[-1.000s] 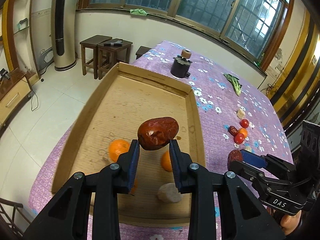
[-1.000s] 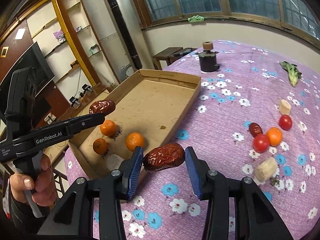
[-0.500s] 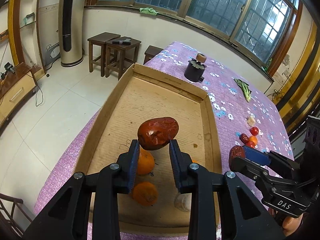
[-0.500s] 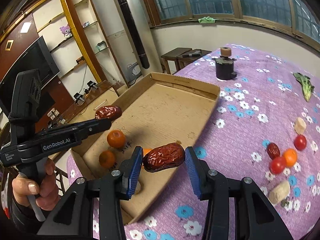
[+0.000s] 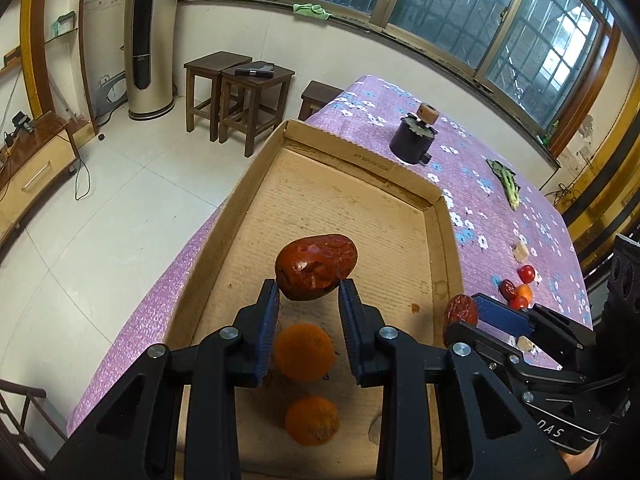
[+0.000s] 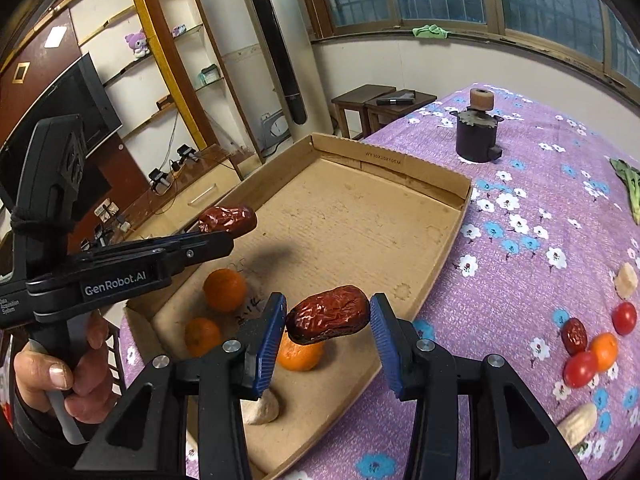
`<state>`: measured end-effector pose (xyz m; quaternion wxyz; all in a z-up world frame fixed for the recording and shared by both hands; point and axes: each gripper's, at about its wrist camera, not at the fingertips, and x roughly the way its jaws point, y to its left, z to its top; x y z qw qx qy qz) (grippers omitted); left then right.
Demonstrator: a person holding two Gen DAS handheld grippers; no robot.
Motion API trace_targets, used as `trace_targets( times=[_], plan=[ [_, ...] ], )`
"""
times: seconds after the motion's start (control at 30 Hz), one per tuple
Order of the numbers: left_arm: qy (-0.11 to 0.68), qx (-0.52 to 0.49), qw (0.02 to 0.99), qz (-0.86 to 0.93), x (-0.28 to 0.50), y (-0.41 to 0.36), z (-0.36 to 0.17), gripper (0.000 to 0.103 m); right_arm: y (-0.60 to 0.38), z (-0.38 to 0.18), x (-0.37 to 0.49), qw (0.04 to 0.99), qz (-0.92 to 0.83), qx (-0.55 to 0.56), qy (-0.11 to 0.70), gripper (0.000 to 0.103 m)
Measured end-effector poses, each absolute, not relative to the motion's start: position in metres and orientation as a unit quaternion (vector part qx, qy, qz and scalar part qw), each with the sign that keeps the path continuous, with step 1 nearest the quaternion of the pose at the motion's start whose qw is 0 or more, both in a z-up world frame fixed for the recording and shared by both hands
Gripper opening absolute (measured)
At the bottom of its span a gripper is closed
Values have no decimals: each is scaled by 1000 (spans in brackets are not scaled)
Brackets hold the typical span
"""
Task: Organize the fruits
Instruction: 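Carry both held red dates over the cardboard tray, then open the left tool to drop its date while the right tool drops its date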
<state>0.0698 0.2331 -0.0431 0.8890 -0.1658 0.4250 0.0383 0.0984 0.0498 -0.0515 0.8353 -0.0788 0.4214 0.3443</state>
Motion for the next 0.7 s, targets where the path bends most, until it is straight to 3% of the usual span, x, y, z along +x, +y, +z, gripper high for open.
trace_targets(
  times=[0.7],
  plan=[
    [484,-152,860,65,93,232,-72,29,95,-86,116,816,336,-161,442,48]
  ],
)
